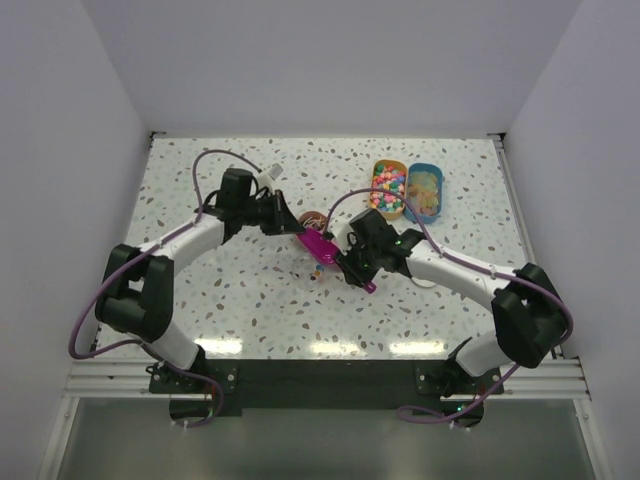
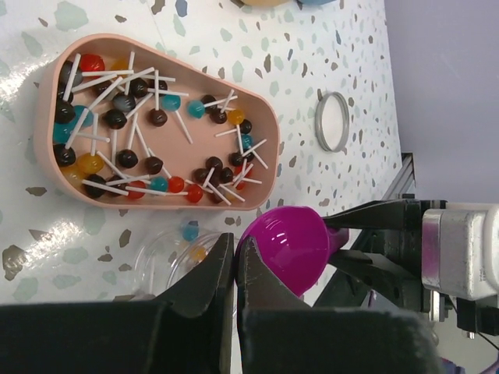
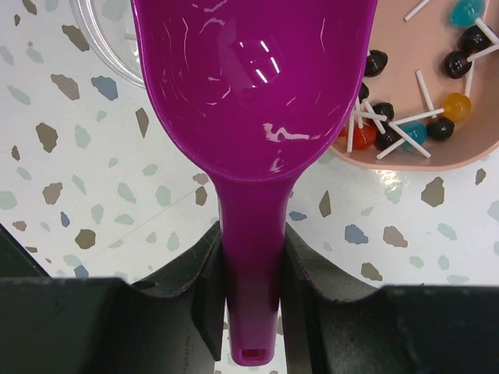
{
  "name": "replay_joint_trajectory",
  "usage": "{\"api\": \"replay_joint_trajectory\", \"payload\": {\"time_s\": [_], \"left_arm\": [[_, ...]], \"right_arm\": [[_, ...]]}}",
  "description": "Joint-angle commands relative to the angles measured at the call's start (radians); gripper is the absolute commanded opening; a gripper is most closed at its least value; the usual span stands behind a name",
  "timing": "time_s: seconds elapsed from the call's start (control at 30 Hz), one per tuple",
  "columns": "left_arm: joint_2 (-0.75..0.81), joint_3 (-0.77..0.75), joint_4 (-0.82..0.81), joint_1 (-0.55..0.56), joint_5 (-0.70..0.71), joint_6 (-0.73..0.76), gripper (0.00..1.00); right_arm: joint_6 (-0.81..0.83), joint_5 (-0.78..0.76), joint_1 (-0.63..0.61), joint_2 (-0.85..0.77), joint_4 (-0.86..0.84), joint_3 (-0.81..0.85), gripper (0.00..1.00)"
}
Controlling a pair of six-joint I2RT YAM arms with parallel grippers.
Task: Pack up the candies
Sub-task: Adjust the spatula.
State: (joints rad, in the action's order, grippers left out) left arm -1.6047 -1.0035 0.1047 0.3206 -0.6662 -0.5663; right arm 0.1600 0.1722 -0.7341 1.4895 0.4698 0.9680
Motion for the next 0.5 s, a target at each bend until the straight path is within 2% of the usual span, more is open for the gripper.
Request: {"api": "replay_joint_trajectory", "payload": {"time_s": [0.0, 0.1, 0.27, 0.47], "left_arm": [[0.029, 0.014, -0.089, -0.035, -0.036, -0.056, 0.0], [0.06, 0.086, -0.193, -0.067, -0.07, -0.115, 0.0], [0.094, 0.155, -0.339, -0.101, -0.128, -0.228, 0.0], [0.104, 0.19, -0.393, -0.118, -0.147, -0.277, 0.0]], "right_arm": [[0.003, 0.055, -0.004, -0.092, -0.12, -0.029, 0.22], [-0.02, 0.065, -0.004, -0.153, -0.195, -0.078, 0.28], [-0.056, 0.07, -0.004, -0.231, -0.31, -0.153, 0.47], [-0.077, 0.082, 0.007, -0.301, -0.379, -0.204, 0.5]]}}
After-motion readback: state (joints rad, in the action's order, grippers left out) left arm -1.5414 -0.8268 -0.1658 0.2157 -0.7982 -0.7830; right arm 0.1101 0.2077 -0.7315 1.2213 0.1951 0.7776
